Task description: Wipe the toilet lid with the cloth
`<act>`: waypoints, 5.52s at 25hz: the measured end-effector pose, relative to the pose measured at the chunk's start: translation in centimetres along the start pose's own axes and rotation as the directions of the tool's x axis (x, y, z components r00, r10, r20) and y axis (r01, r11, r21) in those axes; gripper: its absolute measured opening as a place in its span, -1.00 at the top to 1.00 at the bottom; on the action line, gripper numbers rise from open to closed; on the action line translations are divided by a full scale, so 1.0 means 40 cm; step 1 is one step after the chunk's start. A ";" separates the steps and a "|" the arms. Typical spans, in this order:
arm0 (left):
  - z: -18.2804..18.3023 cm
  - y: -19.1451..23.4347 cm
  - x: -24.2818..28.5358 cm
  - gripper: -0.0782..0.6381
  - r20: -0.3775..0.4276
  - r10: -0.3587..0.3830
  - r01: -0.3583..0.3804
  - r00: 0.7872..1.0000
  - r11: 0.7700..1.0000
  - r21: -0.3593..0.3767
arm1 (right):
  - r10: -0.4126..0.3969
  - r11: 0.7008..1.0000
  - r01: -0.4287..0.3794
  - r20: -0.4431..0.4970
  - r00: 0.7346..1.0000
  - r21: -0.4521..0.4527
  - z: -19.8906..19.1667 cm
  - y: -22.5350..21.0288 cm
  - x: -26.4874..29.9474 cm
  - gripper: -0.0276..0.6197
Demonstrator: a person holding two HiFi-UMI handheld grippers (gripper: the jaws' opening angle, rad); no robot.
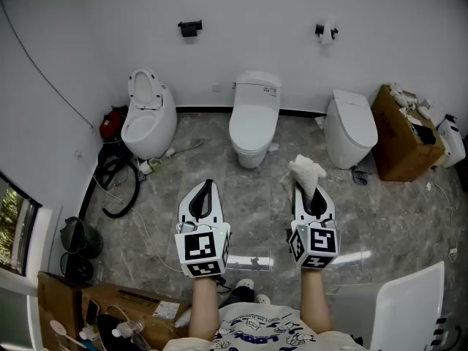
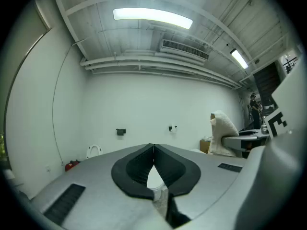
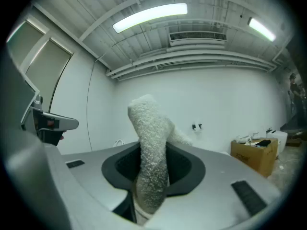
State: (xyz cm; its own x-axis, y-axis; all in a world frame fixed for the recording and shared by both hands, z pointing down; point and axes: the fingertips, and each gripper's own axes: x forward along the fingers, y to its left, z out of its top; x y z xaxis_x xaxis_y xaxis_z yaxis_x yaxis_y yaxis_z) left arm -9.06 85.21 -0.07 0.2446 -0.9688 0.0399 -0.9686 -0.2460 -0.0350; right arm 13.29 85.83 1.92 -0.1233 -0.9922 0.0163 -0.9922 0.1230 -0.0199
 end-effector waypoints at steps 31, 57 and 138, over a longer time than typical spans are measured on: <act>-0.041 0.134 0.112 0.77 0.001 -0.024 0.024 1.000 1.000 -0.007 | -0.041 0.999 0.041 -0.005 0.999 0.013 -0.042 0.053 0.130 0.55; -0.071 0.205 0.632 0.77 -0.043 0.045 -0.045 0.998 0.999 -0.016 | 0.013 1.000 -0.012 -0.038 0.999 0.023 -0.068 -0.097 0.677 0.55; -0.395 0.620 2.584 0.77 -0.339 -0.072 0.051 0.938 0.996 -0.072 | -0.019 0.999 0.031 -0.332 0.943 0.030 -0.392 -0.369 2.585 0.55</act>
State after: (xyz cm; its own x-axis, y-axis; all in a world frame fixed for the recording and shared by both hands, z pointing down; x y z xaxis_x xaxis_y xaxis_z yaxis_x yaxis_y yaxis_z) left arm -8.50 -20.56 18.95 0.2846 -0.8808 0.3783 -0.9556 -0.2919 0.0394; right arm 14.90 -18.28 19.58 -0.1035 -0.9319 0.3476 -0.9945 0.0919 -0.0498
